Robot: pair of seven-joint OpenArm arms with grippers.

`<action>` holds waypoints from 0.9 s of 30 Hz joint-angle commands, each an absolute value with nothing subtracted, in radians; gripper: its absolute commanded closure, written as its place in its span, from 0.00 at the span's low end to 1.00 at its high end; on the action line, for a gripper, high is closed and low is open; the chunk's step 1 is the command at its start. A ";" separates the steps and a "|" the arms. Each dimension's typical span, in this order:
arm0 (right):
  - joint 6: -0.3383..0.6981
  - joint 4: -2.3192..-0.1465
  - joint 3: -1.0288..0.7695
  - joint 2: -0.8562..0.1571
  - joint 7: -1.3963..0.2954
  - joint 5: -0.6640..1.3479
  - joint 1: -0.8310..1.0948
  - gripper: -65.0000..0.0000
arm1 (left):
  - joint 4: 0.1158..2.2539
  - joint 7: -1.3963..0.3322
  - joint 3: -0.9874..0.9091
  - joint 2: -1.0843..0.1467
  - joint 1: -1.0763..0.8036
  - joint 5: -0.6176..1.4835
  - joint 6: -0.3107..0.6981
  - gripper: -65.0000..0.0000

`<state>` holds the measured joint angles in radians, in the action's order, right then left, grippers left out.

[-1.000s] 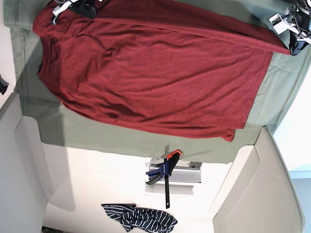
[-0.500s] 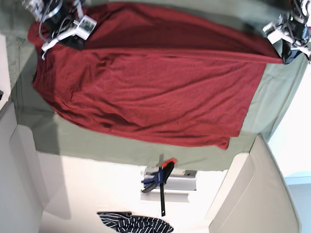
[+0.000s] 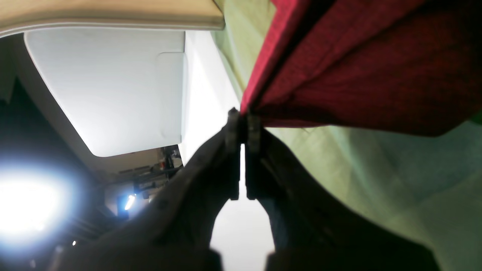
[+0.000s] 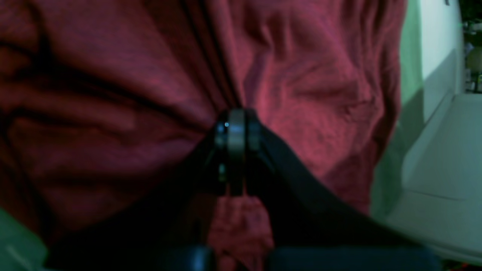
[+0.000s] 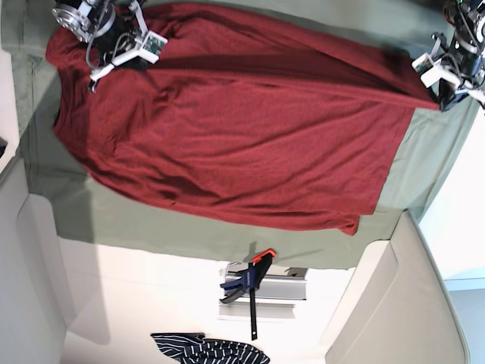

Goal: Fold the T-shirt properly
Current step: 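Pull the gripped shoulder edge taut between both grippers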

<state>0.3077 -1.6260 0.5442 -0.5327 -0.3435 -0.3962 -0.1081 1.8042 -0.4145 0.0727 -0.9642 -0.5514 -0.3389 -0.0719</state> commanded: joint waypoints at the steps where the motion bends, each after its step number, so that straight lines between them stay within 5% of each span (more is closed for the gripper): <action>1: 0.295 -1.641 0.537 -0.531 -0.333 -0.401 -0.126 1.00 | 1.811 -0.422 0.059 -0.986 -0.546 -0.351 -0.082 1.00; 27: 0.251 -1.639 0.537 -0.562 -0.364 -0.392 -0.239 1.00 | 1.766 -0.370 0.060 -0.978 -0.445 -0.261 -0.032 1.00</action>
<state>0.2687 -1.6268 0.5461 -0.5484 -0.3607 -0.3878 -0.2214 1.7584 -0.3656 0.0734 -0.9562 -0.4530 -0.2516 -0.0139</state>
